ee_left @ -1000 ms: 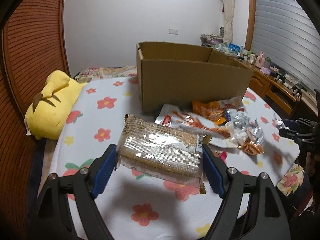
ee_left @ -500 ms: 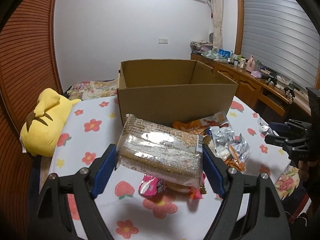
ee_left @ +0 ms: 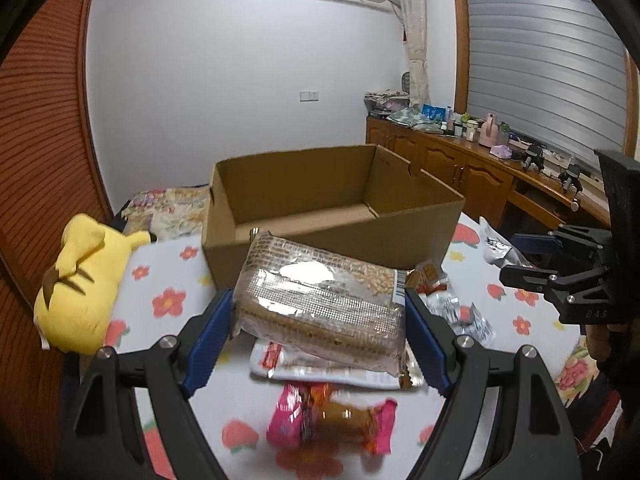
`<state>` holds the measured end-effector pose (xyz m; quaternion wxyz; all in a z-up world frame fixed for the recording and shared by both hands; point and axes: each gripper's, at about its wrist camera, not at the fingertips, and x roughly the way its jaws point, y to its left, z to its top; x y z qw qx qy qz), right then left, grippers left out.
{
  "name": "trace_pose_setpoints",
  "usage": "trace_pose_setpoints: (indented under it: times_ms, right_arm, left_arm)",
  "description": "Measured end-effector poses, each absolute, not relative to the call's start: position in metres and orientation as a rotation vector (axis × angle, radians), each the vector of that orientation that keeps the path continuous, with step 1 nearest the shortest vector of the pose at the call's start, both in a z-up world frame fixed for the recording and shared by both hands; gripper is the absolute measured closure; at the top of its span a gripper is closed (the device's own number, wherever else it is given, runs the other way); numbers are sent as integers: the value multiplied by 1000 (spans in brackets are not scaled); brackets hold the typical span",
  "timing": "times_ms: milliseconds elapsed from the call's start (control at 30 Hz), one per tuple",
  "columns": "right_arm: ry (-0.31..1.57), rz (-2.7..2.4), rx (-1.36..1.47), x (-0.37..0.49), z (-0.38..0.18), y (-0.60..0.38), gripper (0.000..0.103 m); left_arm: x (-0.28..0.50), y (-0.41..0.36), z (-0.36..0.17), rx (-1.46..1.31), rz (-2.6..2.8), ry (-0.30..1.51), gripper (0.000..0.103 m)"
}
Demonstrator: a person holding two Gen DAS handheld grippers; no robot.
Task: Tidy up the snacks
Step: 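Carry both packets over the box and open both tools to drop them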
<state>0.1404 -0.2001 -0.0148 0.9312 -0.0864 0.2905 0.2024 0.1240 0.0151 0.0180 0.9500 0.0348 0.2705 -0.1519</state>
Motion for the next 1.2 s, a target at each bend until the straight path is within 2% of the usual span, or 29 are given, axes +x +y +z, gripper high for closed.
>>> trace_pose_setpoints:
  times_ms: [500, 900, 1200]
  right_arm:
    - [572, 475, -173, 230, 21, -186, 43]
    - [644, 481, -178, 285, 3, -183, 43]
    - [649, 450, -179, 298, -1, -179, 40]
  left_arm:
    - [214, -7, 44, 92, -329, 545, 21]
    - [272, -23, 26, 104, -330, 605, 21]
    - [284, -33, 15, 115, -339, 633, 21]
